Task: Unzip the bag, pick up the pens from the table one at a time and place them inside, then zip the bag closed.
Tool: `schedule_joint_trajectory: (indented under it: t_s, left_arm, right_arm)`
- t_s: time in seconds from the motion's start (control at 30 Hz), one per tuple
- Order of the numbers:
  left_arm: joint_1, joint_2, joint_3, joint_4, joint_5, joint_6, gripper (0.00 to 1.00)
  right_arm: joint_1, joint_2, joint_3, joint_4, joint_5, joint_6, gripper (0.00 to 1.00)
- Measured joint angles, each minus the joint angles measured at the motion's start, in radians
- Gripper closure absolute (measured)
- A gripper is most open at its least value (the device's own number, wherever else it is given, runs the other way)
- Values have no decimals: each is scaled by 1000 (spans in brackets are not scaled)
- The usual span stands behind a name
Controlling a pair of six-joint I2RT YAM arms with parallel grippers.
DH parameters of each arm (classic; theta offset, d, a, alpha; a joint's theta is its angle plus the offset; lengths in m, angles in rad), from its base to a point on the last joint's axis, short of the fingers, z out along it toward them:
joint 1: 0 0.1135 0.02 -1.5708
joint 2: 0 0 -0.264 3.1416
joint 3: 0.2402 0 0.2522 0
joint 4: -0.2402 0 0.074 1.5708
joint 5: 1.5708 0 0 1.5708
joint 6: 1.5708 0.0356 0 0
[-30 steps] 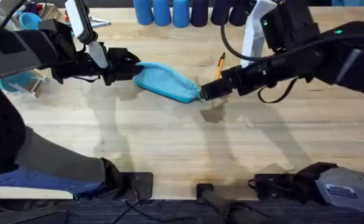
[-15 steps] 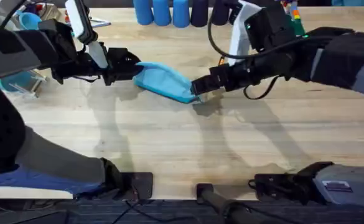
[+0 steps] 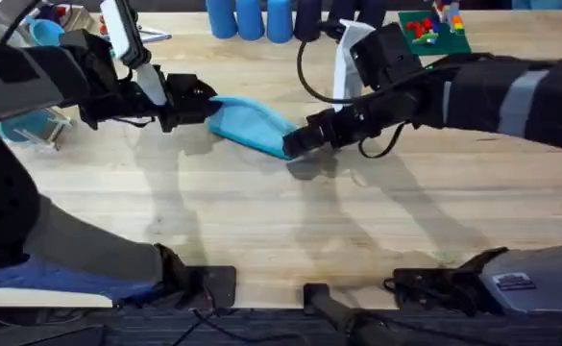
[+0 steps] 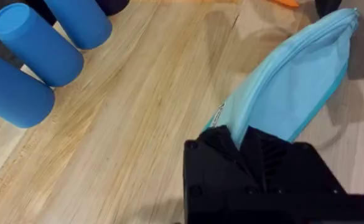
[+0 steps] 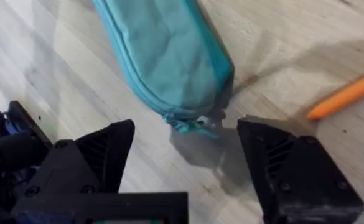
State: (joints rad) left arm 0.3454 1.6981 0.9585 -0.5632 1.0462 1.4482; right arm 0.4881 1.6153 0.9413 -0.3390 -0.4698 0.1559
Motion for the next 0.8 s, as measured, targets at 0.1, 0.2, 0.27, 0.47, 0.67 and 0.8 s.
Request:
schedule_joint_trajectory:
  t_s: [0.1, 0.2, 0.27, 0.47, 0.67, 0.8]
  left_arm:
    - [0, 0, 0, 0, 0, 0, 958]
    - [0, 0, 0, 0, 0, 0, 958]
    - [0, 0, 0, 0, 0, 0, 958]
    - [0, 0, 0, 0, 0, 0, 958]
    - [0, 0, 0, 0, 0, 0, 958]
    - [0, 0, 0, 0, 0, 0, 958]
  right_arm:
    - [0, 7, 0, 18, 0, 6, 13]
    - [0, 8, 0, 49, 0, 10, 35]
    - [0, 8, 0, 64, 0, 13, 62]
    - [0, 8, 0, 69, 0, 17, 177]
    - [0, 8, 0, 69, 0, 21, 399]
    - [0, 8, 0, 69, 0, 23, 542]
